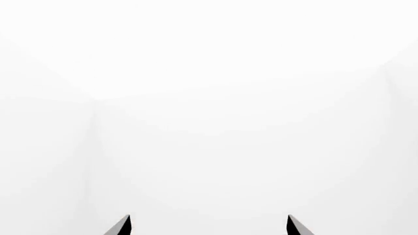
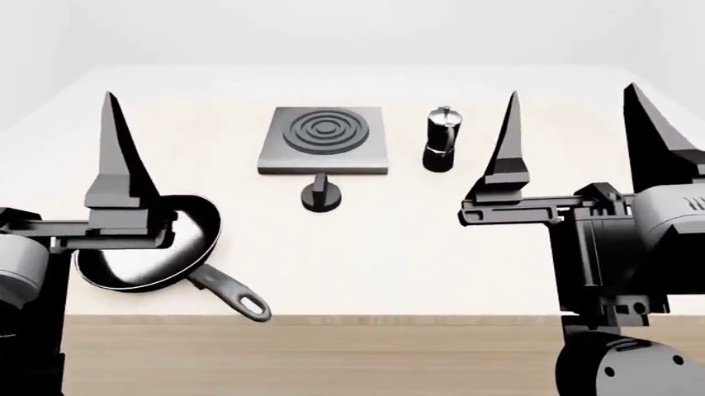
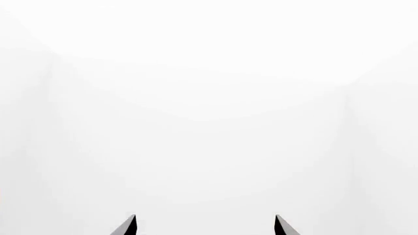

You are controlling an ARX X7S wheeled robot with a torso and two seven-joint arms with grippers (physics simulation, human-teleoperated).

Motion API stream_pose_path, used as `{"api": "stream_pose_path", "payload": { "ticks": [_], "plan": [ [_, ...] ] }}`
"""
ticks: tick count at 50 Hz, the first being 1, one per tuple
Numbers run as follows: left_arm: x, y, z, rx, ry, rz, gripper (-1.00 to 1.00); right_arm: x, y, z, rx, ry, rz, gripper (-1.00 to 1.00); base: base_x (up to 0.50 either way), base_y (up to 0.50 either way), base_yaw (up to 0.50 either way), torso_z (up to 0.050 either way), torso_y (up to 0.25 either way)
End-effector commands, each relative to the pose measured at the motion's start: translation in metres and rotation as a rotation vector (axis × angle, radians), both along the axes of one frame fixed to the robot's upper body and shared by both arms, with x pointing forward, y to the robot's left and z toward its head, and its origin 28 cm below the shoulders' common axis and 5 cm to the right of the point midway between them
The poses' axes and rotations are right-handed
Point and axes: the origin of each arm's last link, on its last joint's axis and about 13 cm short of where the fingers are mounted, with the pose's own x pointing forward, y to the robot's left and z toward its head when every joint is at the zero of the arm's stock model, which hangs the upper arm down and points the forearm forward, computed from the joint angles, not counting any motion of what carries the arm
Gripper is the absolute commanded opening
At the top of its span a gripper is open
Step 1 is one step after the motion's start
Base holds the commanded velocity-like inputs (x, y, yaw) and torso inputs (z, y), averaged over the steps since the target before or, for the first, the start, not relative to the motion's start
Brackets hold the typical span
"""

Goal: Turn on the stove and put the moka pot on it.

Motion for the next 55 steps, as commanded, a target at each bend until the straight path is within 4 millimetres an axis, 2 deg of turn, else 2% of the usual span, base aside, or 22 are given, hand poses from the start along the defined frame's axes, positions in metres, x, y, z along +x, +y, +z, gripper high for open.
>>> {"api": "stream_pose_path", "payload": {
  "ticks": [1, 3, 11, 13, 24, 55],
  "plan": [
    [-0.0010, 0.0001, 0.0001, 0.006, 0.000, -0.003, 1.00, 0.0001, 0.0005, -0.0022, -0.003, 0.002, 0.001, 1.00, 0.00, 0.26, 0.00, 0.000, 0.000],
    [-0.0006, 0.0001, 0.0001, 0.007, 0.001, -0.004, 1.00, 0.0001, 0.0004, 0.0015, -0.003, 0.002, 0.001, 1.00, 0.00, 0.26, 0.00, 0.000, 0.000],
    [0.0007, 0.0001, -0.0010, 0.007, 0.004, -0.006, 1.00, 0.0017, 0.0007, -0.0037, 0.000, 0.006, 0.007, 1.00, 0.00, 0.23, 0.00, 0.000, 0.000],
    [0.0008, 0.0000, -0.0009, 0.007, 0.005, -0.008, 1.00, 0.0018, 0.0009, 0.0006, 0.005, 0.009, 0.012, 1.00, 0.00, 0.00, 0.00, 0.000, 0.000],
    [-0.0003, 0.0001, 0.0009, 0.008, 0.002, -0.010, 1.00, 0.0018, 0.0011, -0.0041, 0.010, 0.013, 0.013, 1.00, 0.03, 0.00, 0.00, 0.000, 0.000],
    [0.0003, -0.0014, 0.0001, 0.013, 0.009, -0.015, 1.00, 0.0004, 0.0015, -0.0044, 0.008, 0.010, 0.020, 1.00, 0.22, 0.00, 0.00, 0.000, 0.000]
  ]
}}
